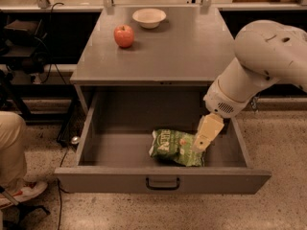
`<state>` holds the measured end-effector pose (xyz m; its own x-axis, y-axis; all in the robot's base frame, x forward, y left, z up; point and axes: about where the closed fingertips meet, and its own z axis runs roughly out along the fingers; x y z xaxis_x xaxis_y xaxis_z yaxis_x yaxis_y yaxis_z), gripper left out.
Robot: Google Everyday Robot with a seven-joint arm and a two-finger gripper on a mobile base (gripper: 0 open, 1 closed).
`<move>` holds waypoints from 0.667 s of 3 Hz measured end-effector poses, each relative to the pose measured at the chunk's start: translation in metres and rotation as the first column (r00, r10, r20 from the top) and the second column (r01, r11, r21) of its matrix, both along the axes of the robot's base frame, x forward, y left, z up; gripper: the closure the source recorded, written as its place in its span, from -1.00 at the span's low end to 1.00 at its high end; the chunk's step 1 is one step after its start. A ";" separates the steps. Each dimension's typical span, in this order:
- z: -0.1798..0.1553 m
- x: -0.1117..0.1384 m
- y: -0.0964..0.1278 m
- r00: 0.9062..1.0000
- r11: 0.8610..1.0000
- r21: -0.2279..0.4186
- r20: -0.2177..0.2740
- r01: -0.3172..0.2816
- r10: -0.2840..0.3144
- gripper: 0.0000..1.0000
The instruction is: Pick green jalapeno chip bag from top drawer and place on counter
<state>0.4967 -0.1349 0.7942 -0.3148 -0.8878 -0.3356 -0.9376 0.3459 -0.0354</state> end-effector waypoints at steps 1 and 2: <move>-0.025 0.013 0.004 1.000 0.999 0.038 -0.016 0.018 -0.017 -1.00; -0.064 0.034 0.017 0.999 0.997 0.073 -0.019 0.036 -0.035 -1.00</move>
Offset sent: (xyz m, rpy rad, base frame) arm 0.0672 0.0349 -0.1155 0.1184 0.0071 -0.0637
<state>0.5312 -0.1175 0.7304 -0.3524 -0.8490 -0.3938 -0.9249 0.3801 0.0082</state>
